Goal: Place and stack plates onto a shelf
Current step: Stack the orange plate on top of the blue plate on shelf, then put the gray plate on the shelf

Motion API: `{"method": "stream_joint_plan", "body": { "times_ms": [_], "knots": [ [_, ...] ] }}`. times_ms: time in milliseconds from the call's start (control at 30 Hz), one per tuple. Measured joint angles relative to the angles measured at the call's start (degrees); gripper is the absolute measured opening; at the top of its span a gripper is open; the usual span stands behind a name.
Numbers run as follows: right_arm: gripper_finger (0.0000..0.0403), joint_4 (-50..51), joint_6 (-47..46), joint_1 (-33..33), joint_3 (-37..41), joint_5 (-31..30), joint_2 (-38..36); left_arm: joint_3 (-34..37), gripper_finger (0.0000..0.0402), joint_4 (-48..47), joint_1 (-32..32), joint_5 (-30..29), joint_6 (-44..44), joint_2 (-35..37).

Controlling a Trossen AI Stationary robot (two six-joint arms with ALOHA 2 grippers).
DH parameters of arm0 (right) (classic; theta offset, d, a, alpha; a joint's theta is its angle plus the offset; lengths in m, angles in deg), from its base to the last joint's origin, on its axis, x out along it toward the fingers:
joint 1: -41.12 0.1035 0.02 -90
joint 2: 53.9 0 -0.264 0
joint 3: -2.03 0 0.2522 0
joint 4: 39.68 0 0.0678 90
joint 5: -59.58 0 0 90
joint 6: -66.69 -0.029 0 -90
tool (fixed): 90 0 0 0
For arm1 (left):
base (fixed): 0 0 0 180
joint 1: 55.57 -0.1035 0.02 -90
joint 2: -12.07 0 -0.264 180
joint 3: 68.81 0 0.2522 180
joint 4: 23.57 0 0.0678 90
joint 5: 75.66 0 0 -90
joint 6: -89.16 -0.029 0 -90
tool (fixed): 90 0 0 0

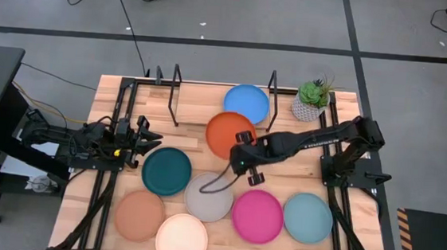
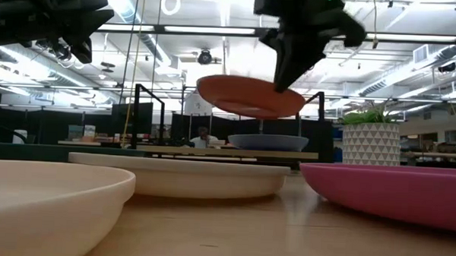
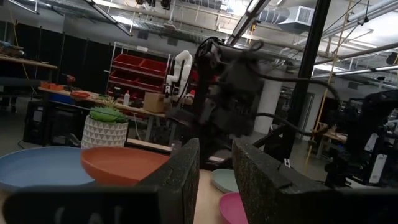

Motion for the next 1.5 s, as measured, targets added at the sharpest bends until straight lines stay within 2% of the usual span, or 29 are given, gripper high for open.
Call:
{"method": "stream_joint_plan", "body": {
  "times_ms": [533, 667, 867, 1500],
  "knots": [
    [0.0014, 0.31, 7.31, -20.58, 0.15, 4.72, -0.02, 0.00, 0.0103, -1.23, 0.02, -0.01, 0.13, 0.00],
    [0.0014, -0.29, 7.32, -24.33, 0.17, 7.95, -0.02, 0.00, 0.0103, -1.27, 0.00, 0.00, 0.15, 0.00],
    [0.0014, -1.42, 7.32, -26.32, 0.20, 11.43, -0.02, 0.00, 0.0103, -1.27, 0.02, 0.00, 0.15, 0.00],
    [0.0045, -1.61, 4.31, -27.40, 0.20, 10.33, -0.09, 0.00, 0.0103, -1.55, 0.01, 0.01, 0.17, 0.00]
  ]
}}
